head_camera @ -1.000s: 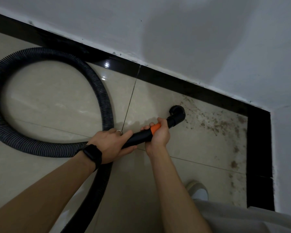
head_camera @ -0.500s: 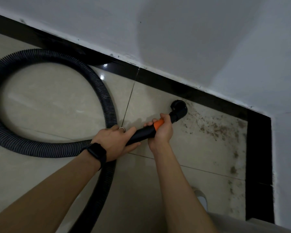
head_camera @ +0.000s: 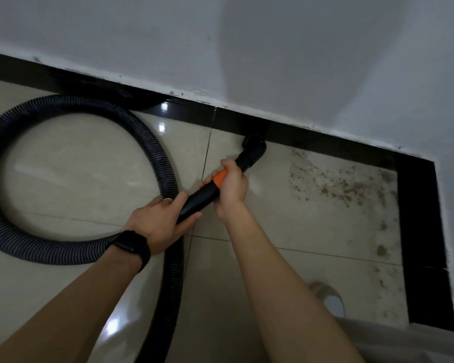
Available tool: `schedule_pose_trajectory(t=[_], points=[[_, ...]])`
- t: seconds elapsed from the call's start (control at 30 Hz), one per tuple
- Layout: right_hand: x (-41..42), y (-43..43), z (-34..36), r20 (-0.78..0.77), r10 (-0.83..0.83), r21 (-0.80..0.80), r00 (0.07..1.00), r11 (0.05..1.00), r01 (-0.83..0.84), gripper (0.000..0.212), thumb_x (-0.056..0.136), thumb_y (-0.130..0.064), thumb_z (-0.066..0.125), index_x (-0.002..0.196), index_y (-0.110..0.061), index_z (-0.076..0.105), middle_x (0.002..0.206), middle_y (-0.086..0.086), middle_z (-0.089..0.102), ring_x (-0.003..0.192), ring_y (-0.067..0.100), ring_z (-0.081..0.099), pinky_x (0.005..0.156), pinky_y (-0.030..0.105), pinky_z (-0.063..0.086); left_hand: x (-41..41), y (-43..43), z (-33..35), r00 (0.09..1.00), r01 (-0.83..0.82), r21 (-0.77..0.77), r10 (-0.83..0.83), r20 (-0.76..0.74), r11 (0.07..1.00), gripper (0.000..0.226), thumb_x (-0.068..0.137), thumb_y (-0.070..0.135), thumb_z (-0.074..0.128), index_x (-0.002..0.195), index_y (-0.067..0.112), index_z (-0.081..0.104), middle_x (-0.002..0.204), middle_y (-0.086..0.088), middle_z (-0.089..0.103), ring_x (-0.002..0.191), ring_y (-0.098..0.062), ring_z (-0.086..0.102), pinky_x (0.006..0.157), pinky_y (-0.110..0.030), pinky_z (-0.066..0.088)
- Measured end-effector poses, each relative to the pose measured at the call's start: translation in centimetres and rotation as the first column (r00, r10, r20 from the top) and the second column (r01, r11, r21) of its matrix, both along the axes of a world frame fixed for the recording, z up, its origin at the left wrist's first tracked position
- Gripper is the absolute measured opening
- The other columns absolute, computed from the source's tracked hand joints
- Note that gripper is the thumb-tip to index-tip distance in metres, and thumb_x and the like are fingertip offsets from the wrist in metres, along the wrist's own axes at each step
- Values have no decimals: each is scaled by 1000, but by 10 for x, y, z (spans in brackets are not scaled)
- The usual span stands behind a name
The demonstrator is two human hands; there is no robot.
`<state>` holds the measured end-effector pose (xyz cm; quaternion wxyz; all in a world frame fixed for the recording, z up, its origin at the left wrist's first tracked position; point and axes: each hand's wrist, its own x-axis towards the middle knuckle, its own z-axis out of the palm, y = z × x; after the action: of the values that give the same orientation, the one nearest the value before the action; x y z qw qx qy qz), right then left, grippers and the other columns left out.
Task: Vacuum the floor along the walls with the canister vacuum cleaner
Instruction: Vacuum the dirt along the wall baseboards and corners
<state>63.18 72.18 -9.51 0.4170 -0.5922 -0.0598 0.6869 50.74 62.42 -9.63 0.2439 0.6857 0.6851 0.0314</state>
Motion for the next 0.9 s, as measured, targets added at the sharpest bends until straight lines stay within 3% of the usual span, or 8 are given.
schedule_pose_trajectory(t=[0.17, 0.27, 0.43, 0.6, 0.8, 0.9], points=[[-9, -17, 3, 10, -26, -28, 1000, 999, 26, 25, 95, -16, 65, 118, -8, 57, 65, 5, 53, 44, 18, 54, 53, 34, 55, -9, -12, 15, 1000, 11, -22, -11, -2, 1000, 42, 92, 66, 32, 106, 27, 37, 74, 9, 38, 72, -17, 41, 66, -34, 47], [3, -45, 5, 23, -152, -65, 988, 986, 153, 17, 95, -14, 64, 109, -9, 55, 64, 5, 52, 43, 19, 51, 53, 35, 53, -9, -25, 19, 991, 131, -25, -132, -19, 991, 46, 89, 73, 28, 104, 31, 37, 75, 10, 42, 72, -16, 43, 62, -31, 42], [23, -94, 13, 130, -315, -100, 940, 939, 329, 18, 98, -16, 65, 106, -10, 50, 75, 8, 54, 44, 20, 56, 56, 40, 56, -12, -42, 19, 920, 389, 27, -387, -65, 921, 74, 71, 87, -11, 104, 37, 31, 86, 8, 59, 77, -15, 58, 56, -29, 35], [43, -104, 20, 230, -375, -112, 898, 907, 407, 28, 102, -24, 62, 122, -8, 51, 74, 6, 53, 40, 16, 56, 49, 32, 54, 8, -39, 24, 872, 487, 44, -482, -85, 872, 60, 82, 78, 7, 109, 33, 36, 82, 6, 58, 69, -15, 53, 55, -29, 45], [65, -87, 10, 264, -402, -84, 877, 896, 436, 24, 98, -21, 66, 114, -10, 50, 70, 7, 48, 36, 16, 51, 46, 30, 51, 35, -33, 20, 872, 488, 124, -478, -106, 864, 57, 81, 74, 2, 104, 29, 30, 78, 1, 61, 67, -21, 58, 52, -30, 41], [70, -84, 2, 237, -393, -69, 889, 905, 419, 28, 93, -16, 72, 111, -12, 50, 65, 6, 47, 36, 18, 47, 47, 32, 50, 44, -33, 19, 866, 495, 121, -476, -155, 860, 51, 88, 71, 10, 109, 28, 30, 87, 0, 64, 75, -21, 60, 53, -29, 39]])
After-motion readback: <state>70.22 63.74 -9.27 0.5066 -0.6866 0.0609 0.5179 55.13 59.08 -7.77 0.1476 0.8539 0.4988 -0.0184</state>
